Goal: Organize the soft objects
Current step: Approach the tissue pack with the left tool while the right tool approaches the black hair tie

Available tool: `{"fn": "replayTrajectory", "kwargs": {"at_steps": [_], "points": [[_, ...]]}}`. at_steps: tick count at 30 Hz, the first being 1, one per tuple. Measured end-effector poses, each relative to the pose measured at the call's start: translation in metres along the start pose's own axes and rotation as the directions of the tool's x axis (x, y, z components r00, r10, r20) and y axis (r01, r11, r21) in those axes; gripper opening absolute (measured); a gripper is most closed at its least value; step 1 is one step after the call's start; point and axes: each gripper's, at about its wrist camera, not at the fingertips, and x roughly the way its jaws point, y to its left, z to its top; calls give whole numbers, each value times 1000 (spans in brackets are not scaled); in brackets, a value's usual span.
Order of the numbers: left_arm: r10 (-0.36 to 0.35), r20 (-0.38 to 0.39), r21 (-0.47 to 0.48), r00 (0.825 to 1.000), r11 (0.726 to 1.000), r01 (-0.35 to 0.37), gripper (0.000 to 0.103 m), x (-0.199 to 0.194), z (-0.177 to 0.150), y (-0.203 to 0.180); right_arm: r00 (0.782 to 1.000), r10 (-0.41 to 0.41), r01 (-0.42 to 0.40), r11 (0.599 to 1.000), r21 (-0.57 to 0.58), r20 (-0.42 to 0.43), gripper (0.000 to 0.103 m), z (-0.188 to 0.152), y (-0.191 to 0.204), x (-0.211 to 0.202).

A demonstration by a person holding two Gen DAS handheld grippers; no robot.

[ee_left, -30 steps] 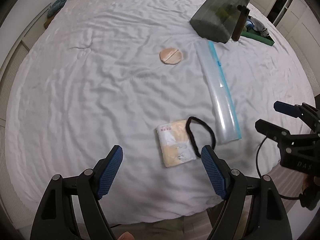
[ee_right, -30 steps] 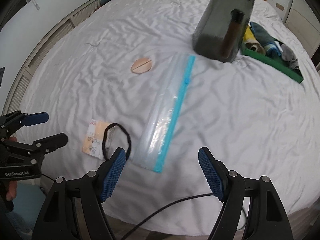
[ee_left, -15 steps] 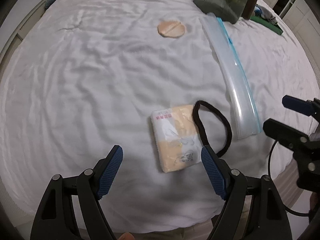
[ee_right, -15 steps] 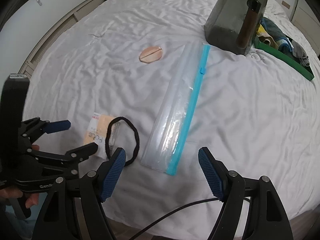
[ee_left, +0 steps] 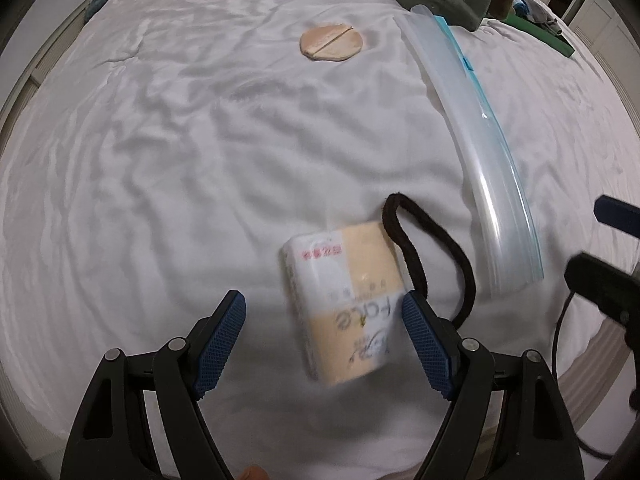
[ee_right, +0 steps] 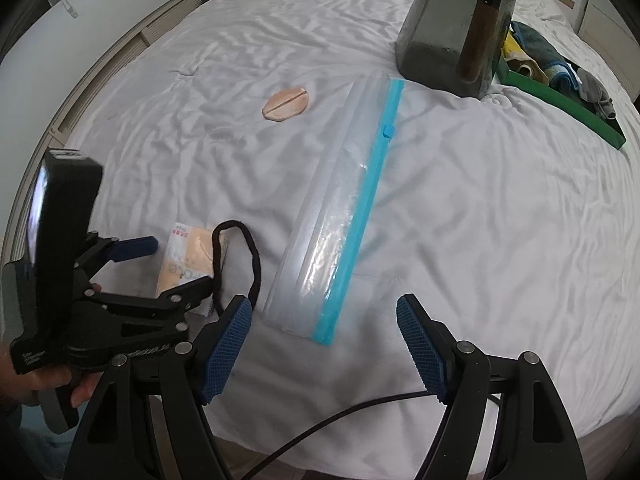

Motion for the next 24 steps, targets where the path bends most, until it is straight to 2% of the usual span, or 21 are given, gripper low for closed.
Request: {"fn": "replayTrajectory", "kwargs": {"at_steps": [17,24], "points": [[13,-15,1,1000,1000,-13,76,34,-8,-13,1000,14,-14,1000,5,-8,76,-1,0,5],[41,-10,-26,999,999,-41,76,30,-11,12,999,41,-41,999,-10,-1,76,1,7,8]]}}
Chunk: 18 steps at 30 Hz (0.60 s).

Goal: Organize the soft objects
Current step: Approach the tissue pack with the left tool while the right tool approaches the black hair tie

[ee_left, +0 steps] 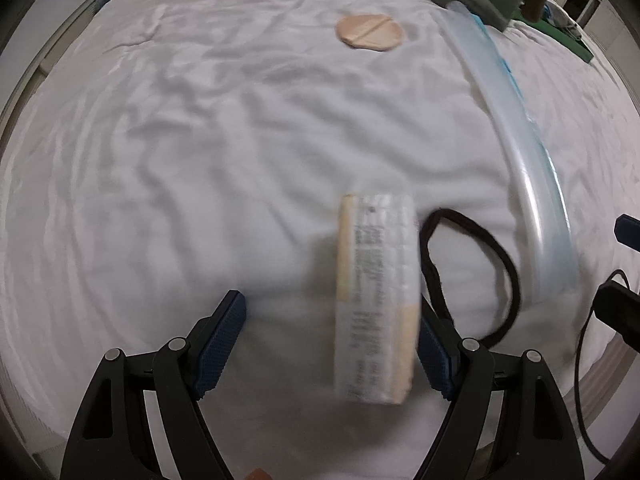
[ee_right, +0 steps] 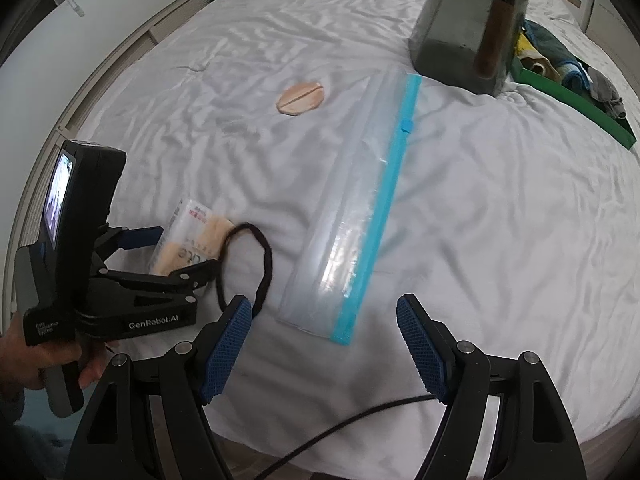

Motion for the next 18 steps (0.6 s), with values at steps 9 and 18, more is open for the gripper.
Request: {"fn": "replayTrajectory", "kwargs": {"at_steps": [9,18], "points": [[12,4,-14,1000,1000,-12,75,-1,-5,33,998,62,-61,997,-47,10,75,9,28,12],[-18,1,17,1000,1000,18,69,-3,-1,52,992,128,-128,991,-33,-4,72,13,39,39]]}}
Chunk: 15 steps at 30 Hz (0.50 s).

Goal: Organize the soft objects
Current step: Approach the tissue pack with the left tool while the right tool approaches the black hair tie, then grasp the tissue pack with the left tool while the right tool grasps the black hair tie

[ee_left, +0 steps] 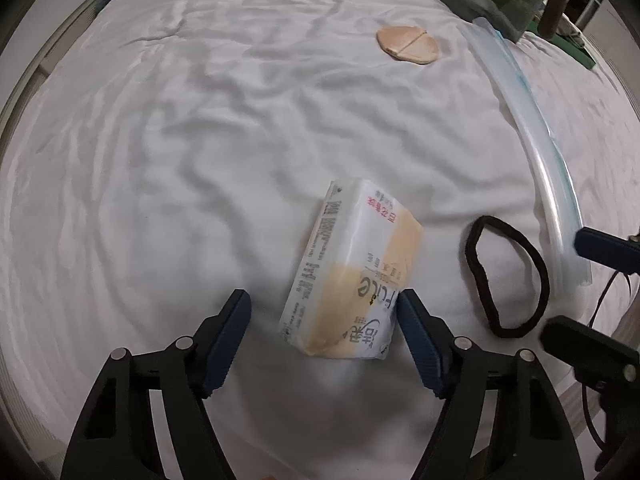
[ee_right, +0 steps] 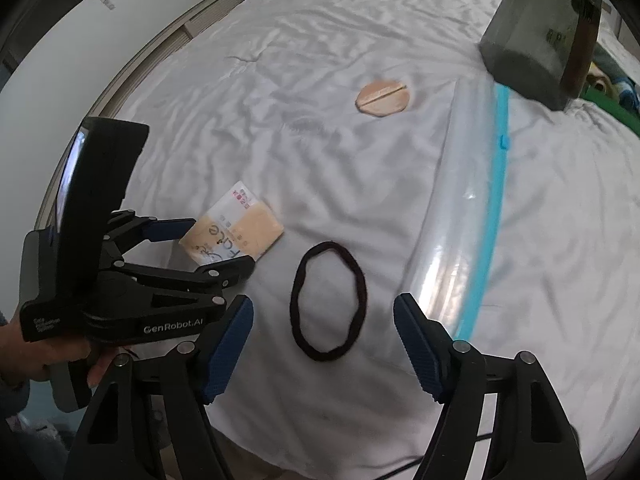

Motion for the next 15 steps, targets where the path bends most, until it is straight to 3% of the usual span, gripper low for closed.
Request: {"fn": "replayTrajectory", "kwargs": {"at_steps": [11,15], "points": [[-21,-19,68,1000,997,22,68,12,26,-12,1000,20,-19,999,49,-19,72,7,-4,24],[-29,-26,59,999,998,30,68,13,41,-10,1000,22,-23,998,63,15,71,14,-7,19]]}}
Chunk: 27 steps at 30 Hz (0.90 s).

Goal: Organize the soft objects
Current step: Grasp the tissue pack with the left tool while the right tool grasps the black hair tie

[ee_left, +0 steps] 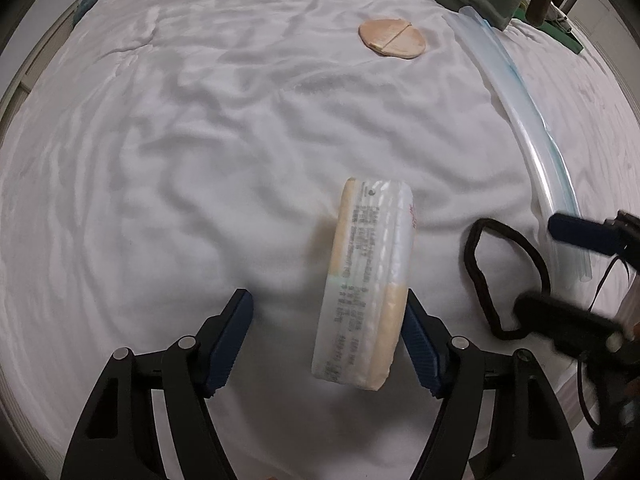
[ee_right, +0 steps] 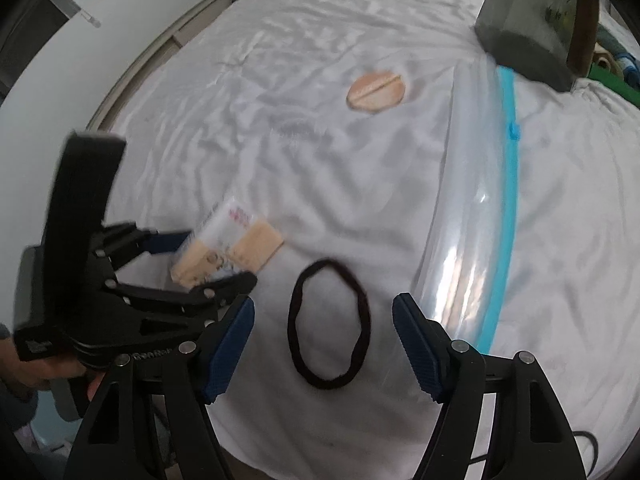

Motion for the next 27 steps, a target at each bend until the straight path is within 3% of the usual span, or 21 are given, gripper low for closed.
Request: {"fn": "replayTrajectory", "kwargs": {"at_steps": [5,10,20,27], "points": [[-8,-3,-5,1000,1000,8,67,-4,0,6,997,-49,47,999,22,54,71,13,-13,-13],[-23,-1,-26,1000,999,23,62,-4,3,14,995,-85,83,996,42,49,71,16,-19,-9],[-33,0,-39,999,999,33,54,-5,-6,19,1000,-1,0,999,-32,-9,71,2,5,6],[-47,0,-28,999,999,47,54,-5,-7,28,999,-8,8,1000,0,-41,66,-5,-1,26]]}}
